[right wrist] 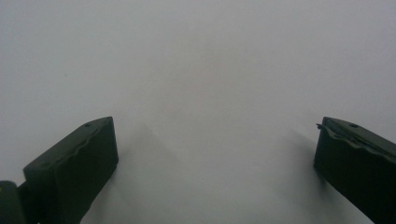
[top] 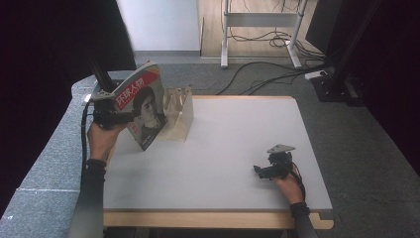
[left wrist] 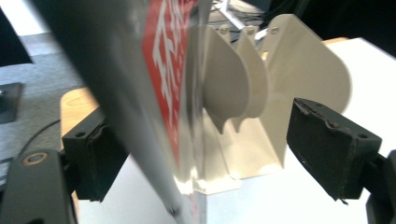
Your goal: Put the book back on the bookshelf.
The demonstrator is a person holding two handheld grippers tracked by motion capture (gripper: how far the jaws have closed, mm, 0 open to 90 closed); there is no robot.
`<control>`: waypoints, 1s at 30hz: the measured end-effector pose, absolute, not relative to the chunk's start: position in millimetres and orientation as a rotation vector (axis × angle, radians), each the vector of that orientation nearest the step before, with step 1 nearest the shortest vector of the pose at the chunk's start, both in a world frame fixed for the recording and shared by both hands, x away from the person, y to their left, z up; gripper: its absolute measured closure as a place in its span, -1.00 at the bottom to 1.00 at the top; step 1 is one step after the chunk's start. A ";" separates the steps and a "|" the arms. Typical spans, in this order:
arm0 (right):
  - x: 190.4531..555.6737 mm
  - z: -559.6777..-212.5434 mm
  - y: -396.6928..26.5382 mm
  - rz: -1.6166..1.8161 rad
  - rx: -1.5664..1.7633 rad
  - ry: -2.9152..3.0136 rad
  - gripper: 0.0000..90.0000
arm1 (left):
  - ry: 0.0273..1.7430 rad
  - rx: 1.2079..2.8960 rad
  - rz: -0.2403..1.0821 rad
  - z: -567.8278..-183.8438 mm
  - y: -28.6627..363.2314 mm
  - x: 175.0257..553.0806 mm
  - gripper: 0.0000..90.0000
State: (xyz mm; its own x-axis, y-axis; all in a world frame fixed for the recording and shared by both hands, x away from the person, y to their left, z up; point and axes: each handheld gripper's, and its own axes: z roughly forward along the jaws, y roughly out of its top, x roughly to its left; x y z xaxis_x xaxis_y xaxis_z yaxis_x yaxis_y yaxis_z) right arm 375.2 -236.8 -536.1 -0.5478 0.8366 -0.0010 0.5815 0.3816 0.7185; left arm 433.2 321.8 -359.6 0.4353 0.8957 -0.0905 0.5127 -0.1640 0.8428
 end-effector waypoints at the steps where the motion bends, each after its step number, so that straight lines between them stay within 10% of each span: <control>1: 375.2 -536.1 -236.8 0.966 1.233 2.282 -1.00 | 1.198 1.820 0.551 -358.6 323.1 429.7 -0.68; 30: 375.3 -535.8 -236.5 0.964 1.233 2.283 -1.00 | 0.976 1.964 0.526 -365.4 284.6 352.9 -1.00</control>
State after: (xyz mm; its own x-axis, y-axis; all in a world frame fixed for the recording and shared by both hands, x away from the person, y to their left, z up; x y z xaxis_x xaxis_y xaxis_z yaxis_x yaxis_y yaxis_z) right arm 375.3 -236.5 -535.8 -0.5477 0.8366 -0.0015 0.5821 0.3824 0.7176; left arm 352.9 284.6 -365.4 0.6056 0.7958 -0.0037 0.4342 -0.3265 0.8396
